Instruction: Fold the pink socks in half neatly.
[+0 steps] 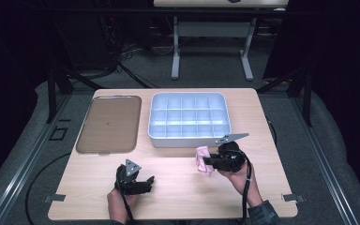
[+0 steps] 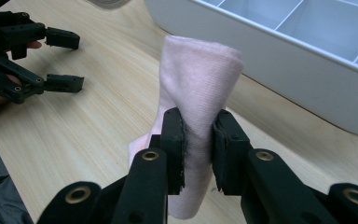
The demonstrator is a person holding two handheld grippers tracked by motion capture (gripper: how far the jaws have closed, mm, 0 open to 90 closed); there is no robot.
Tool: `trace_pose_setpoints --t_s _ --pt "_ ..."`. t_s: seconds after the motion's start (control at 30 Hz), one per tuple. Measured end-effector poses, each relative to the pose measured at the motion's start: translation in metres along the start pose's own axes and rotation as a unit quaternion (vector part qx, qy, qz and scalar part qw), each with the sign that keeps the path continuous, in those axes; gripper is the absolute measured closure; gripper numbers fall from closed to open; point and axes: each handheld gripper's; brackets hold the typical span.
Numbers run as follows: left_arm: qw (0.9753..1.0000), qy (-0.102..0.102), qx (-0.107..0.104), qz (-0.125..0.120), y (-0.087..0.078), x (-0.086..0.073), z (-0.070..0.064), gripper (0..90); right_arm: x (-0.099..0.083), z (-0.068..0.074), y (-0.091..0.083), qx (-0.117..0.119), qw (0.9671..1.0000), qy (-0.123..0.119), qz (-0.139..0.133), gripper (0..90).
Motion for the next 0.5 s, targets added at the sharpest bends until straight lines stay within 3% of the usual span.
trace_pose_setpoints --t_s 0.5 --pt "1.0000 -0.001 0.000 0.000 0.000 0.000 0.000 15.0 0.001 -0.013 -0.018 -0.021 0.9996 0.011 -0.014 76.1"
Point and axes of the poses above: each handheld gripper's, and its own axes: y roughly forward along the jaws, x roughly out of its top, z roughly to its left, and after that the axes turned 5 degrees about z, right-handed
